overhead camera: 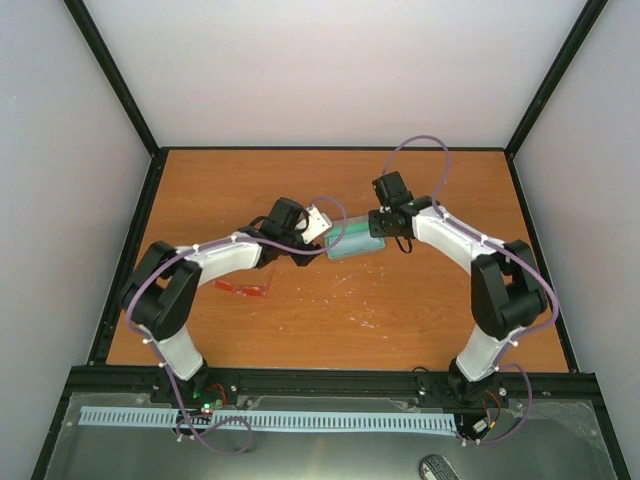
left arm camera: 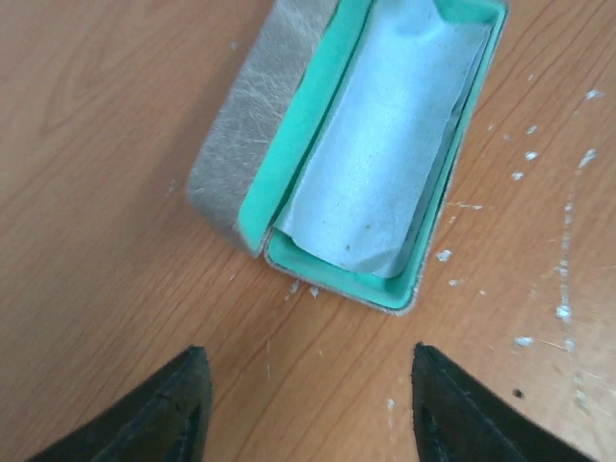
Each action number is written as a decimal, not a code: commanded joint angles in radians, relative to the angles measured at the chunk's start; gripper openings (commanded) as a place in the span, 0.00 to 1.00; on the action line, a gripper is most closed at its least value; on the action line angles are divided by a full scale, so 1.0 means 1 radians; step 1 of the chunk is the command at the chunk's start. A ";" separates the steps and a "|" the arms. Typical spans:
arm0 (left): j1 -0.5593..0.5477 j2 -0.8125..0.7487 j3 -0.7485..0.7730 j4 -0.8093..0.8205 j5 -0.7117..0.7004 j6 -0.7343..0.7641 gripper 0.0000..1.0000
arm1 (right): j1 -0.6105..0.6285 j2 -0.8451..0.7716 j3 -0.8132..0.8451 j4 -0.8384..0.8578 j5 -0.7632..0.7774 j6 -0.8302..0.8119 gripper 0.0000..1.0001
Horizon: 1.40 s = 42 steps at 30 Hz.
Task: Organize the sunglasses
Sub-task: Place the glasses cleaning cloth in the sunglasses case, then adjust the sunglasses at the center of the board.
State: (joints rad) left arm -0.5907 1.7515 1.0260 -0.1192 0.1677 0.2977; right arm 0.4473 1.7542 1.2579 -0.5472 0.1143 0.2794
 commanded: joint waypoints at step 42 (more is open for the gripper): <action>0.783 -0.231 -0.237 -0.573 0.084 0.582 0.20 | 0.480 0.449 0.559 -0.281 -0.276 0.021 0.41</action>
State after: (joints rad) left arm 0.1963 1.5528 0.7959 -0.6262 0.1955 0.9001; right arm 0.9302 2.2692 1.8343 -0.8181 -0.1925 0.2607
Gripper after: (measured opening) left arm 0.198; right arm 0.389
